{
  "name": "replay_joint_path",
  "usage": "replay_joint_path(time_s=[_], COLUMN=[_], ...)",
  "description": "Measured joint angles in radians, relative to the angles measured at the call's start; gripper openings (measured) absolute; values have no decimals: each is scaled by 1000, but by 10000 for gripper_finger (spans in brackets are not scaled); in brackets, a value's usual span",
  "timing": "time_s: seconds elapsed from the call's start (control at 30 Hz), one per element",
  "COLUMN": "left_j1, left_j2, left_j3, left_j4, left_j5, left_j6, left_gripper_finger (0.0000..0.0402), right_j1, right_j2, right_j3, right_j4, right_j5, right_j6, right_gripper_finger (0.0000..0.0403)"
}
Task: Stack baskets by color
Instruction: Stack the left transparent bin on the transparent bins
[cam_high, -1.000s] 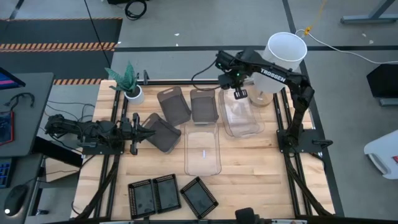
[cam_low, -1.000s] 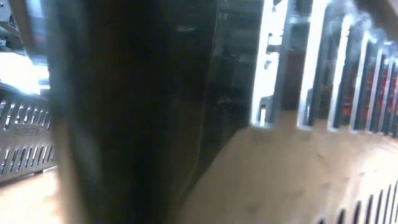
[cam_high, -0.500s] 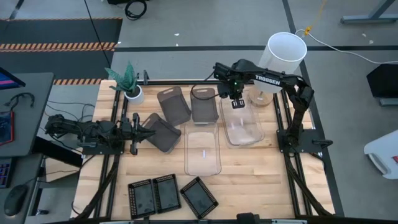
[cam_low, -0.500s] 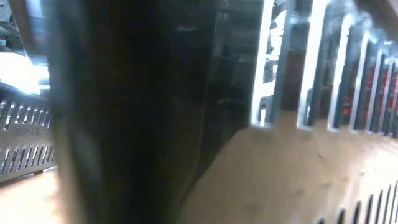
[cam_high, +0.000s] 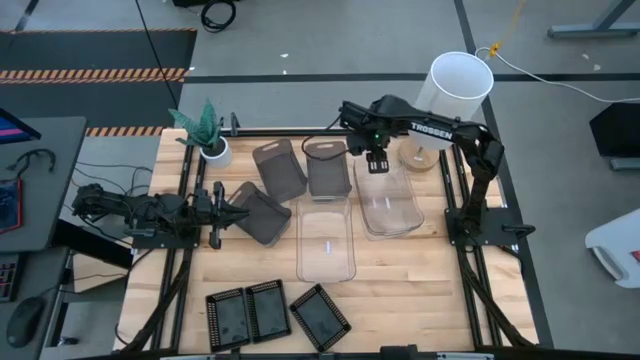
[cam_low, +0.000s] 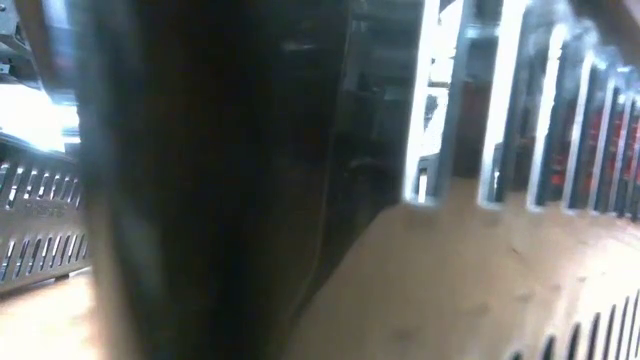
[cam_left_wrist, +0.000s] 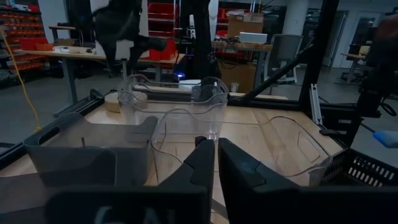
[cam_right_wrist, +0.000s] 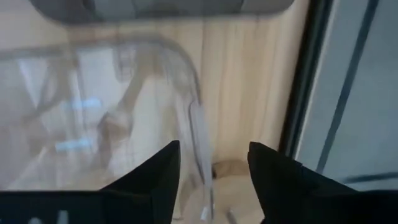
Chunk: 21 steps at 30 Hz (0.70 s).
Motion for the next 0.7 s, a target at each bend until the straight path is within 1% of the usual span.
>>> replay_joint_path(time_s=[0.07, 0.1, 0.3, 0.37, 0.43, 0.53, 0.6, 0.7], left_j1=[0, 0, 0, 0, 0, 0, 0, 0], left_j2=[0, 0, 0, 0, 0, 0, 0, 0], left_j3=[0, 0, 0, 0, 0, 0, 0, 0], left_j4=[0, 0, 0, 0, 0, 0, 0, 0], left_j5=[0, 0, 0, 0, 0, 0, 0, 0], left_j6=[0, 0, 0, 0, 0, 0, 0, 0], left_gripper_finger=[26, 26, 34, 36, 36, 33, 30, 28], right_j1=[12, 18, 48, 63, 88, 138, 175, 227], right_j2=[0, 0, -1, -1, -1, -1, -1, -1], right_j3=[26, 35, 30, 7, -18, -52, -68, -77], right_j4=[27, 52, 234, 300, 346, 375, 393, 424], right_j5=[-43, -83, -411, -462, -453, -386, -359, -359], right_j6=[1, 4, 35, 80, 105, 108, 121, 144], right_gripper_finger=[199, 200, 199, 199, 199, 199, 199, 198])
